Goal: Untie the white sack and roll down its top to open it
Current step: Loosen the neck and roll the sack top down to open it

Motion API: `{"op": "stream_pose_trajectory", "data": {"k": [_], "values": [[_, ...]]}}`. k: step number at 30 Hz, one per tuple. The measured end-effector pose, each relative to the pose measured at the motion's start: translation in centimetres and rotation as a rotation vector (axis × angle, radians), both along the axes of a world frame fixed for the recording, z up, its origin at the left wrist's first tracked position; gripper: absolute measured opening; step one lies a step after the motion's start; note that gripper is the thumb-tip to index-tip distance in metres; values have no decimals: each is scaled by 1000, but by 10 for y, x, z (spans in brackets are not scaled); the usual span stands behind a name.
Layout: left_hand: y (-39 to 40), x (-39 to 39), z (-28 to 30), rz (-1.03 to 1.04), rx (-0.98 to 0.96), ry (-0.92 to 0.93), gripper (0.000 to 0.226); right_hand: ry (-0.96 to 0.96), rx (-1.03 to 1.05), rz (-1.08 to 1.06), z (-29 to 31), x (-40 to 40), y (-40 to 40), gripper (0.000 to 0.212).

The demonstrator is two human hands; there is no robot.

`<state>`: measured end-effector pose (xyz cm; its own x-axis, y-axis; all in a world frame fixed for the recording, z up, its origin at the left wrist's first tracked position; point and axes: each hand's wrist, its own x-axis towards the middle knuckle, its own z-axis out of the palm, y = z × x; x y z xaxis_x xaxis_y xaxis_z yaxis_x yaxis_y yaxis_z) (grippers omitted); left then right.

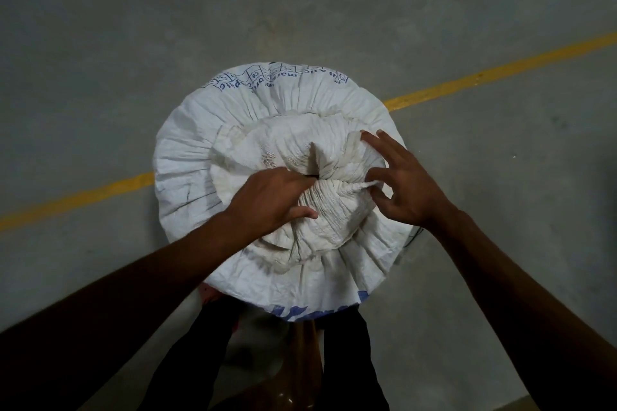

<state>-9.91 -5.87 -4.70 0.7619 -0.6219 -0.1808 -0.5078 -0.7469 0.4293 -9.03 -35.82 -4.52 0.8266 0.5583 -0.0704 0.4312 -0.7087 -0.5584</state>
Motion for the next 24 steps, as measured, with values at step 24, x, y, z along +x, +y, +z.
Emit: {"op": "stream_pose_trajectory", "data": {"k": [24], "values": [[15, -4, 31, -145, -144, 12, 43, -172, -148, 391, 15, -16, -1, 19]]}}
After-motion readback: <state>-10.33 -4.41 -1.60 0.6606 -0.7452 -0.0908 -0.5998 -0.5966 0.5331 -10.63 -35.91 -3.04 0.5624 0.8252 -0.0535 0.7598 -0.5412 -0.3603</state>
